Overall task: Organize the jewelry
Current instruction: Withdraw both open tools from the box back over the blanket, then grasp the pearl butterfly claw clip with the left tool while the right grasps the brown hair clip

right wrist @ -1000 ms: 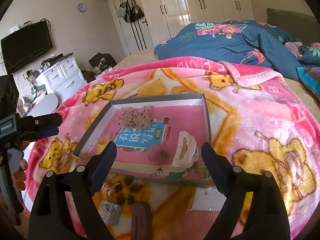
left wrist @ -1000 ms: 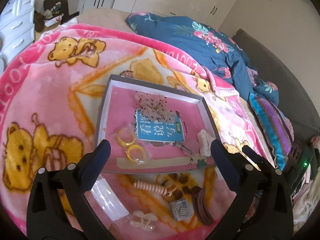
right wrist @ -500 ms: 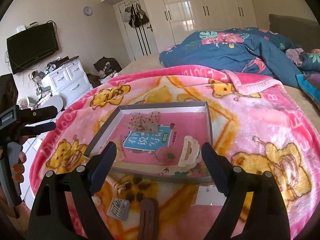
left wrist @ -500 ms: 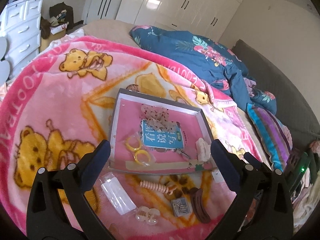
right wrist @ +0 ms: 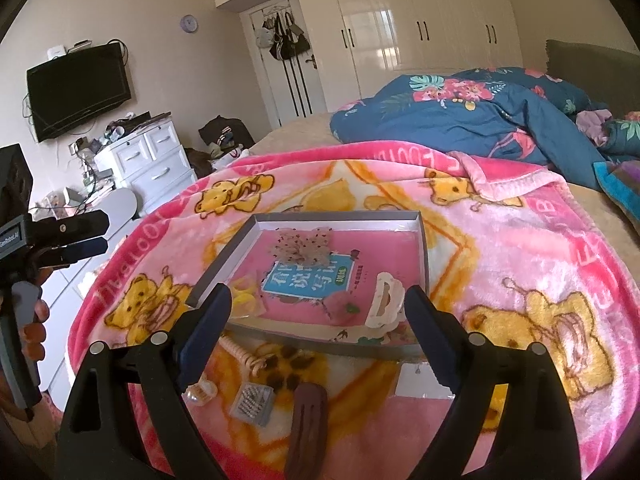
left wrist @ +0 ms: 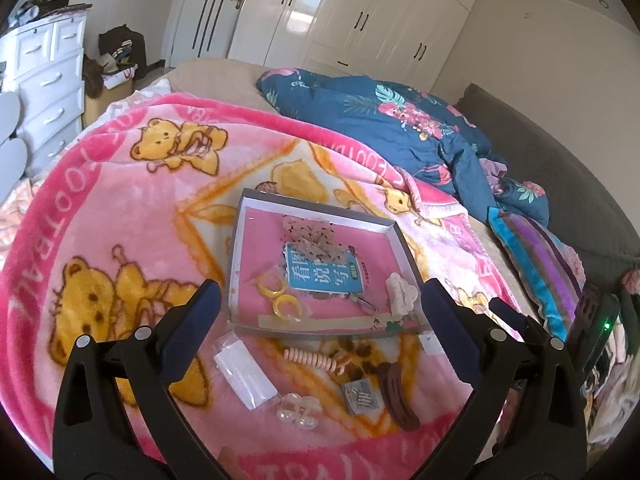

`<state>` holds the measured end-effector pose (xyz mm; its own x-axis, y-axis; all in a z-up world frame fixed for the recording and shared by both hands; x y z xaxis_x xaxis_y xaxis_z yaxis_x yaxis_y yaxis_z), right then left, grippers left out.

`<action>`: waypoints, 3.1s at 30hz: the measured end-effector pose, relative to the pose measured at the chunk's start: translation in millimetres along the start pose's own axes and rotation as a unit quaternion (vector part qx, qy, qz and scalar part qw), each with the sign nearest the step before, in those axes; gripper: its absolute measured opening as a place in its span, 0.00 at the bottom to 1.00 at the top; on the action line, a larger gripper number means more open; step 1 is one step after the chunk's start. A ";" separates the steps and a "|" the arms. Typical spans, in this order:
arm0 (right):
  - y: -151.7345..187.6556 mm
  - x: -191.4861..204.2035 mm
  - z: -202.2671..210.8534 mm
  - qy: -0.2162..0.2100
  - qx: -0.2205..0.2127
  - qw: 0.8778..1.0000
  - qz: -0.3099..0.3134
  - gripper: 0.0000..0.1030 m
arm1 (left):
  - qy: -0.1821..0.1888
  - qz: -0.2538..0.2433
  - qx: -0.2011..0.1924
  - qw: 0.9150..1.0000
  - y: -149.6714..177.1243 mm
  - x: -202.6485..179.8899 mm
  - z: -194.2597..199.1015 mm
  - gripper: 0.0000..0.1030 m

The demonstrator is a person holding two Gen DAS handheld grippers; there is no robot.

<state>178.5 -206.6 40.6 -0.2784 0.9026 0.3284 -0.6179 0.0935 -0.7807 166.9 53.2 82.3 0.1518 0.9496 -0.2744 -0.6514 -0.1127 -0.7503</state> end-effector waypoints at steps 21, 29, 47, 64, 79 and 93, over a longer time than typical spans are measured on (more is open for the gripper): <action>27.9 20.4 20.3 -0.019 0.022 0.999 0.035 0.85 | -0.015 -0.002 0.007 1.000 40.7 1.1 21.6 0.91; 42.9 27.4 20.0 -0.027 0.040 0.998 0.047 0.85 | -0.026 0.009 0.038 0.999 70.2 9.0 11.6 0.91; 79.8 13.4 26.5 -0.020 0.081 0.995 0.053 0.85 | -0.029 -0.005 0.083 0.996 106.6 -6.2 -2.7 0.91; 109.2 -9.2 29.1 -0.009 0.114 0.992 0.047 0.85 | -0.039 -0.036 0.143 0.988 149.8 -25.1 -25.6 0.91; 132.0 -4.0 2.1 -0.005 0.154 0.986 0.056 0.85 | -0.062 -0.044 0.163 0.984 166.9 -15.2 -51.8 0.91; 127.4 -11.7 -48.7 0.012 0.176 0.983 0.051 0.67 | -0.051 -0.034 0.136 0.989 153.2 -5.7 -74.4 0.64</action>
<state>138.9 -184.8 -88.6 -0.3375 0.9096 0.2425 -0.8050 -0.1453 -0.5752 121.5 8.7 -75.8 0.1346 0.9784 -0.1568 -0.8205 0.0213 -0.5713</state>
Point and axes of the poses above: each gripper's, at about its wrist camera, not at the fingertips, and z roughly against the way its jaws point, x to its left, y to its underside, the point moved 3 cm from there along -z, roughly the way its jaws point, and after that the axes turned 5 degrees about -z, right-handed, at the moved point
